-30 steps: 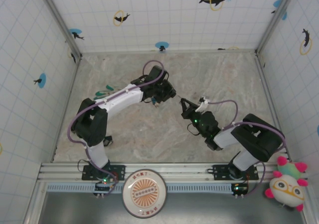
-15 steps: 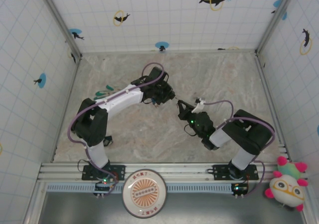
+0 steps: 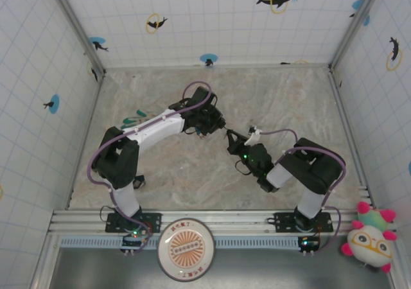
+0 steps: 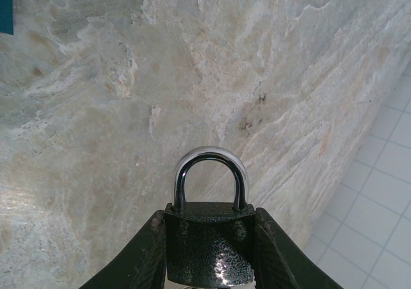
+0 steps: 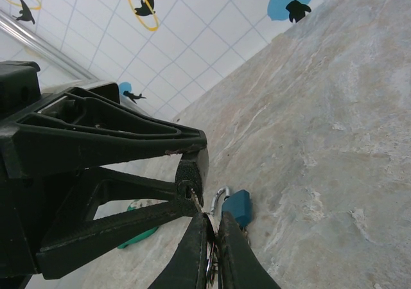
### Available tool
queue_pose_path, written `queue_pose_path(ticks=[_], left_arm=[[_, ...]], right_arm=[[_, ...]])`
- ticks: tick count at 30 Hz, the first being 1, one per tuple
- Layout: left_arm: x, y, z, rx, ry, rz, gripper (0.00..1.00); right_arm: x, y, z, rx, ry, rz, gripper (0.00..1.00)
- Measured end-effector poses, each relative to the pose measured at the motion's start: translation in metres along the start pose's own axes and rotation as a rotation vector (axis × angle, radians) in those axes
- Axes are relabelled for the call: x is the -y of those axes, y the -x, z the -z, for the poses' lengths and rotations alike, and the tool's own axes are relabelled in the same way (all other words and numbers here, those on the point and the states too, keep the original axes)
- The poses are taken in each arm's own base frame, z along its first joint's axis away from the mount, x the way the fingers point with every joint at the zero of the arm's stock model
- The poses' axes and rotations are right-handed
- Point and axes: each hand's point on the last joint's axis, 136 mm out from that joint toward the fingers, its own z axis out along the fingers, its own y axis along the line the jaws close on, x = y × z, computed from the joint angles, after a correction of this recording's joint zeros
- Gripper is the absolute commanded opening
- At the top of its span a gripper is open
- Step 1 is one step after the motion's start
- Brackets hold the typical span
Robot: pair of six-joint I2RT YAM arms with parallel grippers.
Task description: Unlock with the key
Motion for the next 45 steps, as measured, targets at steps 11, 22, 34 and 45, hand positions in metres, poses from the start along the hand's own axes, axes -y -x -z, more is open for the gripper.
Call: queue_pose_path(ticks=[11,22,34,45], left_arm=[[-0.0014,0.0022,-0.0013,0.013,0.0,0.001,0.03],[0.0008,0.0039,-0.002,0.023,-0.012,0.004,0.02],[-0.0022,0.0042,-0.0046,0.026,-0.014,0.022,0.02],[-0.0034,0.0039,-0.0067,0.027,-0.023,0.023,0.03]], right_arm=[[-0.0036,0.0021,-0.0058,0.007,0.003,-0.011,0.0],[-0.0023,0.0037,-0.0068,0.016,-0.005,-0.028,0.0],[0.0001,0.0014,-0.0072,0.012,-0.01,-0.044,0.0],[0.0003,0.0,-0.0061,0.008,-0.01,-0.047,0.0]])
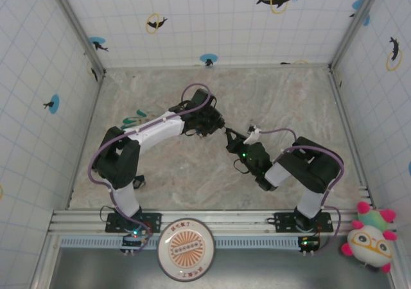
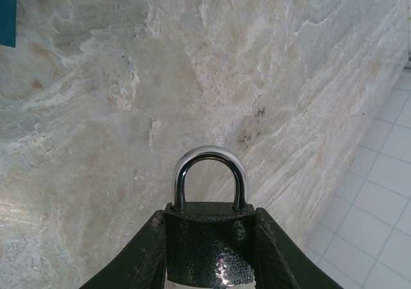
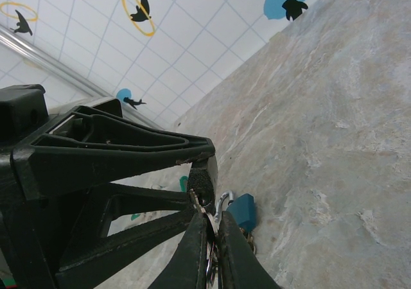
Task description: Unlock with the key
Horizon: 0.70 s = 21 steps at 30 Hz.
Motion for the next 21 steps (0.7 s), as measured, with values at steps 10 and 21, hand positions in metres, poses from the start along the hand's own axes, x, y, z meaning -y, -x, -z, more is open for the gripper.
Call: queue_pose_path(ticks=[10,21], left_arm=[[-0.004,-0.005,-0.002,-0.009,0.006,-0.001,0.03],[0.008,0.002,0.021,0.053,-0.039,-0.008,0.04]], right_arm=[[-0.002,0.002,0.001,0.007,0.009,-0.009,0.0],[-0.001,-0.005,0.008,0.001,0.004,-0.106,0.0]])
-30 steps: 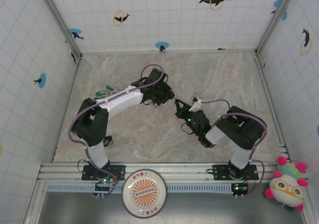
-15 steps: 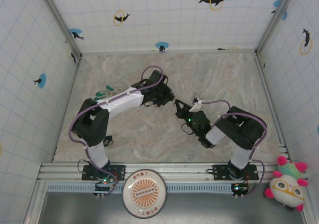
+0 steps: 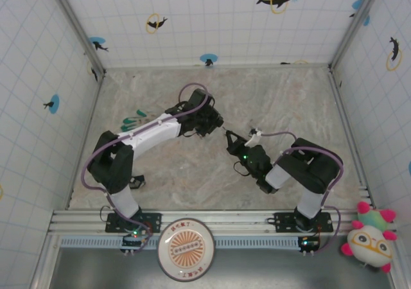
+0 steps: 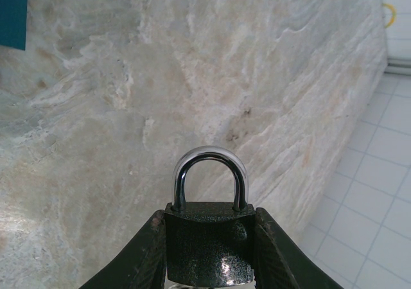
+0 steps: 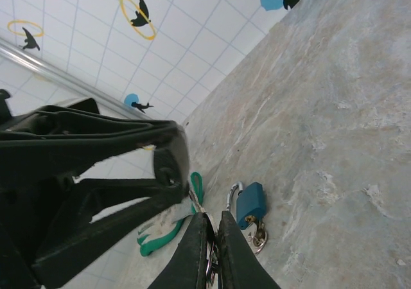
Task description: Unlock with the key
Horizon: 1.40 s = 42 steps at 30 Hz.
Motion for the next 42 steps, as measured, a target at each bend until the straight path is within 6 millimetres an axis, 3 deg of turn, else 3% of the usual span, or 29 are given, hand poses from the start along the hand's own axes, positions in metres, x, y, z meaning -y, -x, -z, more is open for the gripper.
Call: queue_pose_path(ticks=[12,34,42], left_arm=[[0.002,-0.006,0.003,0.018,0.001,-0.002,0.04],[-0.004,-0.004,0.001,0.04,0.026,-0.005,0.04],[-0.004,-0.009,0.0,0.033,0.029,-0.011,0.04]], right_arm=[[0.002,-0.005,0.001,0.006,-0.012,-0.094,0.0],[-0.018,-0.001,0.001,0.024,0.014,-0.066,0.0],[-0.015,-0.001,0.001,0.028,-0.003,-0.052,0.0]])
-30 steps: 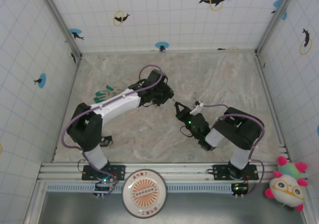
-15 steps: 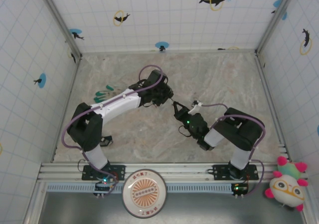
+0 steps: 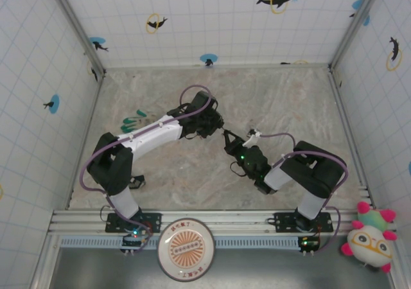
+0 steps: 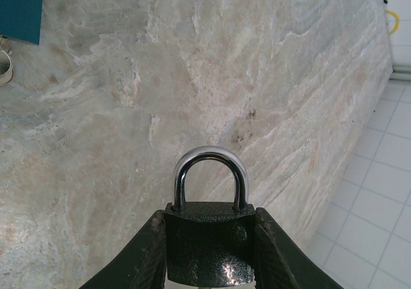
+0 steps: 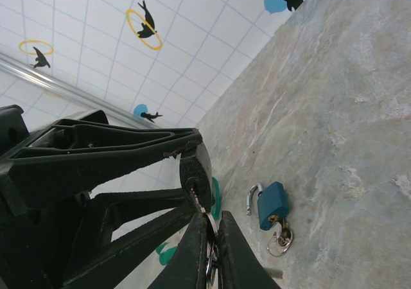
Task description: Unlock with the key
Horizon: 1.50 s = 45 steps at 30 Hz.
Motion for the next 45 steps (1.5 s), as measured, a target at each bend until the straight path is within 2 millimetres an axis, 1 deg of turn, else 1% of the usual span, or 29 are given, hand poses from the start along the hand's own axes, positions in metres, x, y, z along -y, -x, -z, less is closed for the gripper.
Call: queue_pose_path(ticks=[17,37,38,39,42,45], left_arm=[[-0.003,-0.001,-0.004,0.0,0.012,-0.002,0.04],[0.0,-0.002,-0.004,0.008,0.002,-0.008,0.03],[0.0,-0.002,-0.005,0.008,0.001,-0.008,0.03],[0.001,-0.002,-0.005,0.008,-0.002,-0.009,0.0],[0.001,-0.002,-0.009,0.014,0.001,-0.014,0.0],[-0.002,0.002,-0.015,0.038,0.015,-0.015,0.0]], right_arm=[[0.004,0.003,-0.001,0.011,-0.015,0.005,0.0],[0.007,0.002,-0.002,0.005,-0.02,0.0,0.0],[0.007,0.003,-0.002,0.006,-0.021,-0.001,0.0],[0.007,0.003,-0.003,0.007,-0.021,-0.002,0.0],[0.01,0.003,-0.005,0.006,-0.036,0.004,0.0],[0.013,0.001,-0.01,-0.003,-0.068,0.029,0.0]])
